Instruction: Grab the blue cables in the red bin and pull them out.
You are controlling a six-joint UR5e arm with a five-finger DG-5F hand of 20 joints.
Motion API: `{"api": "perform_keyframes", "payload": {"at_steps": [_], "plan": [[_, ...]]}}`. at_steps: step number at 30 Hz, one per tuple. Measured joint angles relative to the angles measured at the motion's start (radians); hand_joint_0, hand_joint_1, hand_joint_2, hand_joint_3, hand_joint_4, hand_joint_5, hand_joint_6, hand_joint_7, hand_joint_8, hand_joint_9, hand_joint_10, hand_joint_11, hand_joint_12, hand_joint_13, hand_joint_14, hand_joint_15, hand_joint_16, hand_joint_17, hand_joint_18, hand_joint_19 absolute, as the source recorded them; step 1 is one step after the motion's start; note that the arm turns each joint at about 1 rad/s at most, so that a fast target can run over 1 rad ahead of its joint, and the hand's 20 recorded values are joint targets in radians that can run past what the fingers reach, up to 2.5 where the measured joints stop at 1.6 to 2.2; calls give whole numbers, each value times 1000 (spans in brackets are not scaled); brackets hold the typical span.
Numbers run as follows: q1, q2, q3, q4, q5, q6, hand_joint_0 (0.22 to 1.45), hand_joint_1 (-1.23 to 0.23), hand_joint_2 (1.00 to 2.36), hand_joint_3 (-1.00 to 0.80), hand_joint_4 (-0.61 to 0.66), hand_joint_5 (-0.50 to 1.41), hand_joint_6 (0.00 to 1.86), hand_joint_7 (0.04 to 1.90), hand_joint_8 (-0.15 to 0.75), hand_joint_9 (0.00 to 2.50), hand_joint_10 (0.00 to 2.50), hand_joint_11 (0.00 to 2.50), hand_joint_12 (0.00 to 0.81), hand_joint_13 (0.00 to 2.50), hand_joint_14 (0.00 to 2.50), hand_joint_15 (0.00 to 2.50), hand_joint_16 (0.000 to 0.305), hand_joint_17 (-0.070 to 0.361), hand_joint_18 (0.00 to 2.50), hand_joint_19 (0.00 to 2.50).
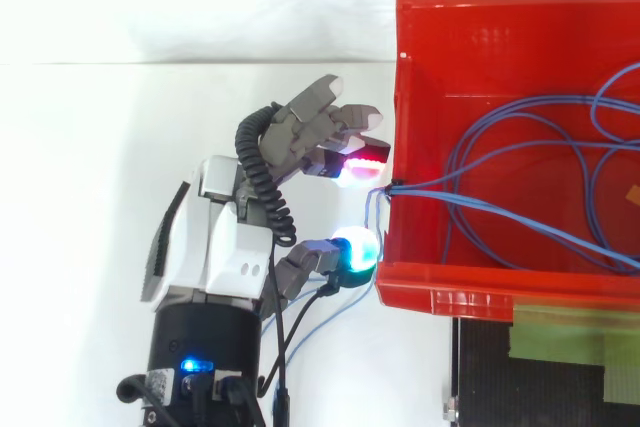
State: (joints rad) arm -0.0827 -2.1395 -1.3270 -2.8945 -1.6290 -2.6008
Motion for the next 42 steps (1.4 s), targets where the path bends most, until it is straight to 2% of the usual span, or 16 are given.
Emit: {"api": "perform_keyframes", "payload": {"at_steps": [20, 28, 35, 37, 38, 42], "plan": [[-6, 0, 4, 26, -4, -12, 748, -1009, 1000, -1000, -54, 790, 7, 715, 207, 682, 24, 1020, 338, 547, 21, 527, 43, 97, 384, 439], [-7, 0, 6, 28, -8, -19, 748, -1008, 1000, -1000, -62, 851, 0, 835, 207, 709, 23, 1024, 337, 553, 21, 525, 43, 97, 389, 438], [-8, 0, 6, 25, -9, -21, 748, -1000, 1000, -1000, -68, 858, 140, 818, 204, 717, 23, 1016, 334, 563, 21, 534, 43, 96, 393, 444], [-8, 0, 6, 25, -9, -23, 747, -996, 1000, -1000, -58, 860, 135, 814, 206, 717, 24, 1019, 333, 566, 19, 531, 43, 96, 396, 445], [-8, 0, 6, 25, -9, -23, 748, -994, 1000, -1000, -50, 880, 27, 841, 205, 718, 23, 1023, 334, 565, 19, 532, 43, 96, 395, 445], [-8, 0, 6, 25, -9, -24, 739, -992, 1000, -1000, -29, 835, 8, 726, 204, 707, 25, 1016, 336, 561, 21, 533, 43, 97, 392, 444]]}}
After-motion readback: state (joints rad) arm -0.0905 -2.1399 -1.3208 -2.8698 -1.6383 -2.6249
